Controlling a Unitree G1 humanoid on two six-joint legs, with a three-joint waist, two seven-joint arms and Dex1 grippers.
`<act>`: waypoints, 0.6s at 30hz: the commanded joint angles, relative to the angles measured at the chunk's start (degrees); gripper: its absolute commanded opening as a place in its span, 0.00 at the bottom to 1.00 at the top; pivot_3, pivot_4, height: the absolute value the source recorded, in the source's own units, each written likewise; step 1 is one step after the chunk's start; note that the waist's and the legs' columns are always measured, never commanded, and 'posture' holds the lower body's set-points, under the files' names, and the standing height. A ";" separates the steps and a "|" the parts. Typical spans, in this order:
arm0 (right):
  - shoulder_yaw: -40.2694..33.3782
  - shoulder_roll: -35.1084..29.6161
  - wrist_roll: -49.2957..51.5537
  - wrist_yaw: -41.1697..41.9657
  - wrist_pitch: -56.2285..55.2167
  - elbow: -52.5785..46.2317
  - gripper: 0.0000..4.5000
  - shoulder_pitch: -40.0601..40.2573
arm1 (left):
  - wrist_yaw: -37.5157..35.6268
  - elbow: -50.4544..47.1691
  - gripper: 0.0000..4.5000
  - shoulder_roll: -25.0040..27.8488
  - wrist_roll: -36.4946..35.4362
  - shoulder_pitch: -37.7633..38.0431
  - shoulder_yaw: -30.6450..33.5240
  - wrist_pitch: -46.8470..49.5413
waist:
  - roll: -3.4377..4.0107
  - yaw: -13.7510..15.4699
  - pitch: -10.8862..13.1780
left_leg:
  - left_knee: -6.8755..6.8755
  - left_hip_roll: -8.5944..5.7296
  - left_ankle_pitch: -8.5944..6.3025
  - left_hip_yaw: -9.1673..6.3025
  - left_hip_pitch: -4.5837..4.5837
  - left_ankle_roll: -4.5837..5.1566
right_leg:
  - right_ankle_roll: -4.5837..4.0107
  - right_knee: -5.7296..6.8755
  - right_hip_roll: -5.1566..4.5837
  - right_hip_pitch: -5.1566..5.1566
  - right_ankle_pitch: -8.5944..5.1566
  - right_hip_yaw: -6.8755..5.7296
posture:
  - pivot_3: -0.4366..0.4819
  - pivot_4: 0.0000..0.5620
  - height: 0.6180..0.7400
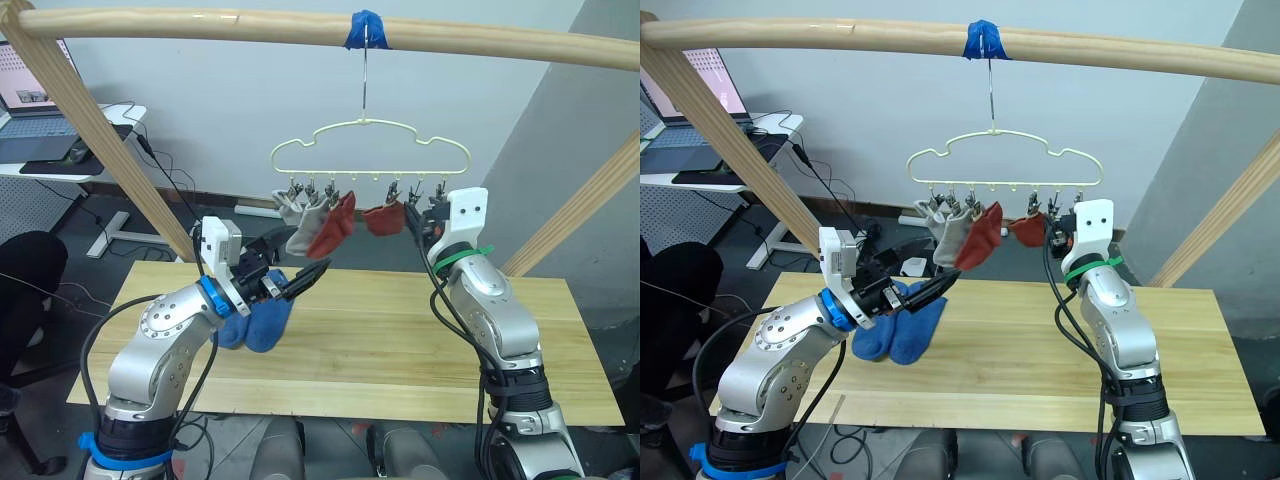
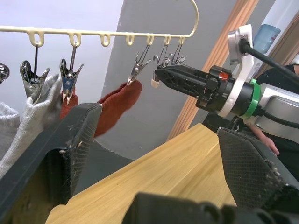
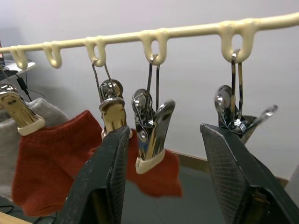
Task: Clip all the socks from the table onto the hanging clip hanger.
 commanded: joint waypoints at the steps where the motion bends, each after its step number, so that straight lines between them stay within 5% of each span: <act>1: -0.76 0.68 -0.30 0.56 -1.19 -1.49 0.56 -1.67 | 0.49 -2.76 1.00 0.24 -0.48 -0.07 -0.01 -0.30 | 0.00 0.00 0.00 | 0.00 0.00 0.00 0.00 0.00 0.00 | 0.00 0.00 0.00 0.00 0.00 0.00 | 0.56 0.30 1.00; 18: -1.34 1.68 -3.68 -0.03 -2.63 3.42 0.56 -5.01 | 0.52 -0.88 1.00 0.14 0.55 -0.44 -0.13 -1.57 | 0.00 0.02 0.00 | 0.02 0.00 0.00 0.00 0.02 0.00 | -0.21 0.03 0.00 0.02 0.12 -0.01 | 0.57 0.30 1.00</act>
